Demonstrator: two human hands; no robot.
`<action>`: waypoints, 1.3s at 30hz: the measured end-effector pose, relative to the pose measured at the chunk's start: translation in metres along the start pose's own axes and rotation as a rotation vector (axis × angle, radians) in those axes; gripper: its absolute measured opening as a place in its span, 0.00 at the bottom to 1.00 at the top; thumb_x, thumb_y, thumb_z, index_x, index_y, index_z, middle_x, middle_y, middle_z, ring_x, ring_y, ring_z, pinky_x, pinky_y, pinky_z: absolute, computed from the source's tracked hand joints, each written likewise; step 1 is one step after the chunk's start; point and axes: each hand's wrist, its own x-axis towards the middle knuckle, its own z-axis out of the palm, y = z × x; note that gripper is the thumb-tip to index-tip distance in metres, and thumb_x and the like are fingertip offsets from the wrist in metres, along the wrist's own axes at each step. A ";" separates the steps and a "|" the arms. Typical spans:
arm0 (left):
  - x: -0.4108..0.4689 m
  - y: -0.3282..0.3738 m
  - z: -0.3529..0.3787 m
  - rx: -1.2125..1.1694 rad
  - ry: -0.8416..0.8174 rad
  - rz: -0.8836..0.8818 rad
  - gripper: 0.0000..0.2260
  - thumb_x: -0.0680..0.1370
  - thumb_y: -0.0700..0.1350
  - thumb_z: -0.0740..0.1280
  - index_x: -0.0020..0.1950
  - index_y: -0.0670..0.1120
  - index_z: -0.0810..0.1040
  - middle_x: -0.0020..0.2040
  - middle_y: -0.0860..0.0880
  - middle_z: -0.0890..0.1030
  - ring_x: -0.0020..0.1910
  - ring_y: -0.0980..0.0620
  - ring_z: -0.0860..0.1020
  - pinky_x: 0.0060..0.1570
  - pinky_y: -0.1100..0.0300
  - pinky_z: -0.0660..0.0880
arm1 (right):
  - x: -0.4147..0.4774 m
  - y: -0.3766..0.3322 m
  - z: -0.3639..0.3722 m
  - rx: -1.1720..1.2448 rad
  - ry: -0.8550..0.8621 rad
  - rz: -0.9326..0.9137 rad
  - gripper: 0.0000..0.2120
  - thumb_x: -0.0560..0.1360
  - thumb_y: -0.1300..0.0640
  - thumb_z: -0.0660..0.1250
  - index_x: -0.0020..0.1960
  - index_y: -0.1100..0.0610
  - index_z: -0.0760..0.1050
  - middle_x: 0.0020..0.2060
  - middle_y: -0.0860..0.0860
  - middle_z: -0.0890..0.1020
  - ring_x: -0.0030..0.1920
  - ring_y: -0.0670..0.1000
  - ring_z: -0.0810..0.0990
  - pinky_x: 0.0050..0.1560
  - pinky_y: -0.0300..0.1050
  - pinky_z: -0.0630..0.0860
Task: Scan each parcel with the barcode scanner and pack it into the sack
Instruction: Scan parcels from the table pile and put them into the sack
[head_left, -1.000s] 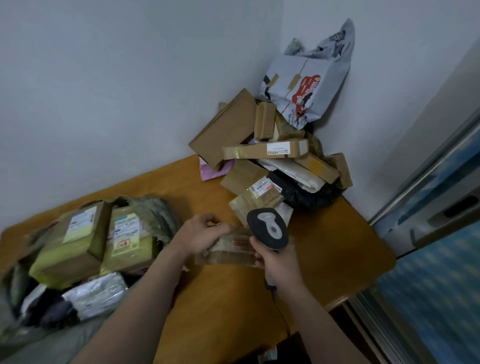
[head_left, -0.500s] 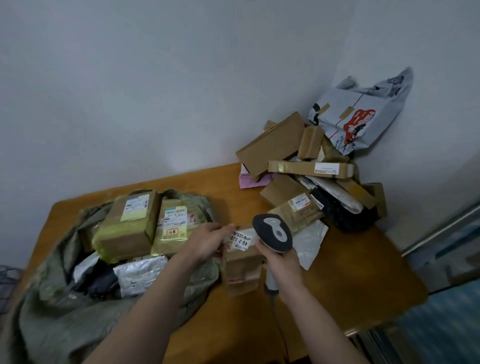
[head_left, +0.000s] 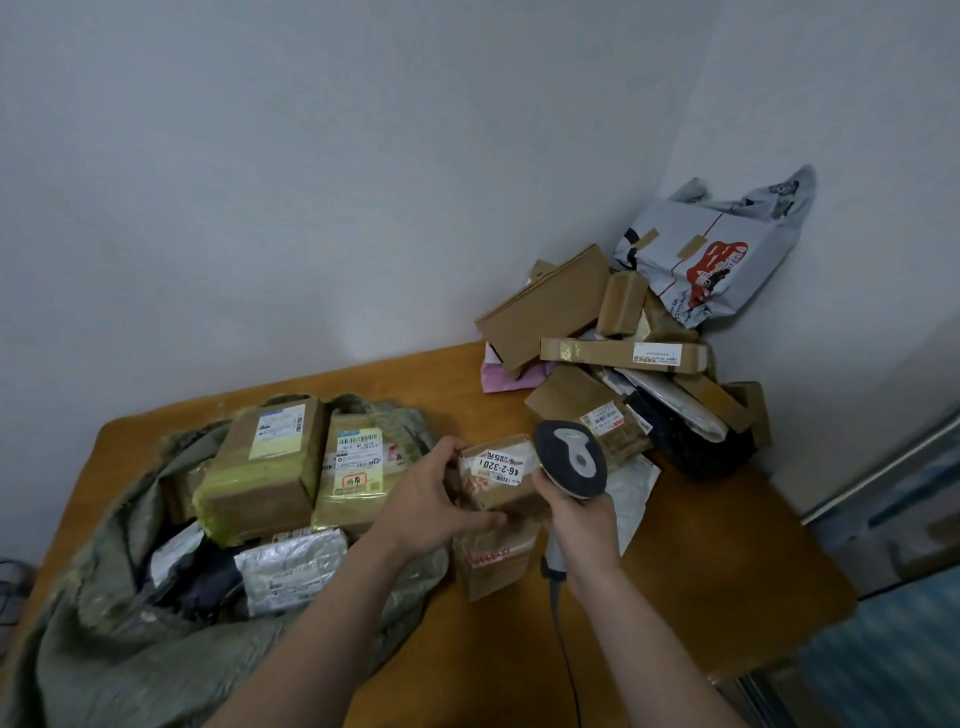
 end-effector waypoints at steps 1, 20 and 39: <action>0.001 0.002 -0.002 0.011 0.035 0.012 0.33 0.63 0.54 0.85 0.61 0.56 0.73 0.52 0.59 0.83 0.48 0.65 0.81 0.45 0.66 0.78 | -0.001 -0.003 0.003 0.016 -0.004 -0.017 0.12 0.74 0.55 0.78 0.55 0.47 0.80 0.54 0.45 0.84 0.61 0.52 0.80 0.68 0.60 0.76; 0.025 0.030 -0.056 0.347 0.585 0.227 0.34 0.63 0.51 0.84 0.65 0.53 0.73 0.57 0.56 0.78 0.54 0.54 0.77 0.47 0.60 0.74 | 0.000 -0.041 0.041 0.020 -0.179 -0.140 0.10 0.75 0.60 0.76 0.51 0.47 0.81 0.40 0.39 0.87 0.48 0.50 0.85 0.52 0.51 0.83; 0.045 -0.010 -0.078 0.614 0.796 0.283 0.31 0.63 0.50 0.85 0.59 0.41 0.76 0.60 0.43 0.76 0.57 0.44 0.73 0.53 0.49 0.76 | -0.021 -0.045 0.060 0.012 -0.539 0.065 0.10 0.77 0.56 0.74 0.42 0.59 0.76 0.28 0.53 0.71 0.27 0.50 0.67 0.29 0.43 0.69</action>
